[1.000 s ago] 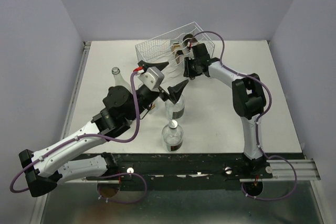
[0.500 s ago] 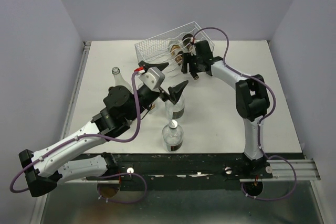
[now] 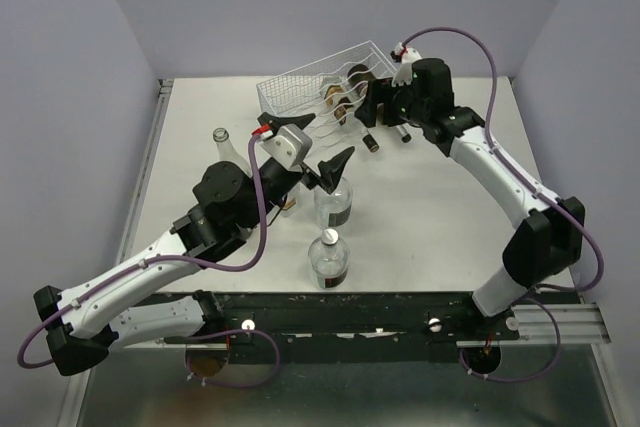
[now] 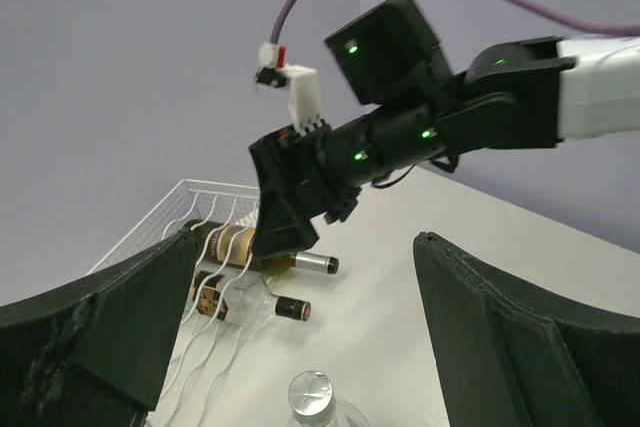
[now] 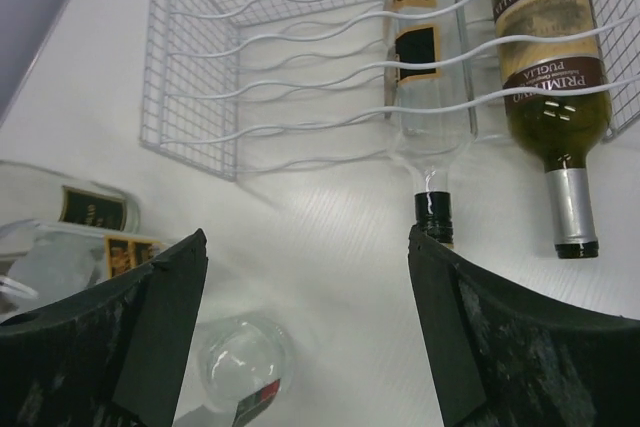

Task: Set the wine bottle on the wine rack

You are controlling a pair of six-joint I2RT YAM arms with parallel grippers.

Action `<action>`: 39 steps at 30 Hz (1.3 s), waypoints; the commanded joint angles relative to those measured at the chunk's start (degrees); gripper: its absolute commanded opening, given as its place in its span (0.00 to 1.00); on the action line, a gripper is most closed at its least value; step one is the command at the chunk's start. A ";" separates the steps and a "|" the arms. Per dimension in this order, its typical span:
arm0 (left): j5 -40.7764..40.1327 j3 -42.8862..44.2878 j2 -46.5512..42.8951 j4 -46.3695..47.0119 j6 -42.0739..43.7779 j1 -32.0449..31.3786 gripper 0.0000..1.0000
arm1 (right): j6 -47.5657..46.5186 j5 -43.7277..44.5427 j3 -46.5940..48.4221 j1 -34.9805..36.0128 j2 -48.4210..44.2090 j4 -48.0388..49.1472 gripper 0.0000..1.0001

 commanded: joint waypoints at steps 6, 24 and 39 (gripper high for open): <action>-8.22 0.09 -3.25 -4.59 -5.29 -0.09 0.99 | 2.37 -16.26 -11.85 -0.06 -16.76 -4.63 0.91; -18.92 -5.19 -8.97 -9.42 -8.55 -0.09 0.99 | -1.49 -0.48 -20.55 21.19 -30.92 -13.69 0.93; -35.73 -8.71 -11.34 -2.83 -6.18 -0.09 0.99 | -4.48 18.27 -16.52 39.48 -25.04 -16.85 0.91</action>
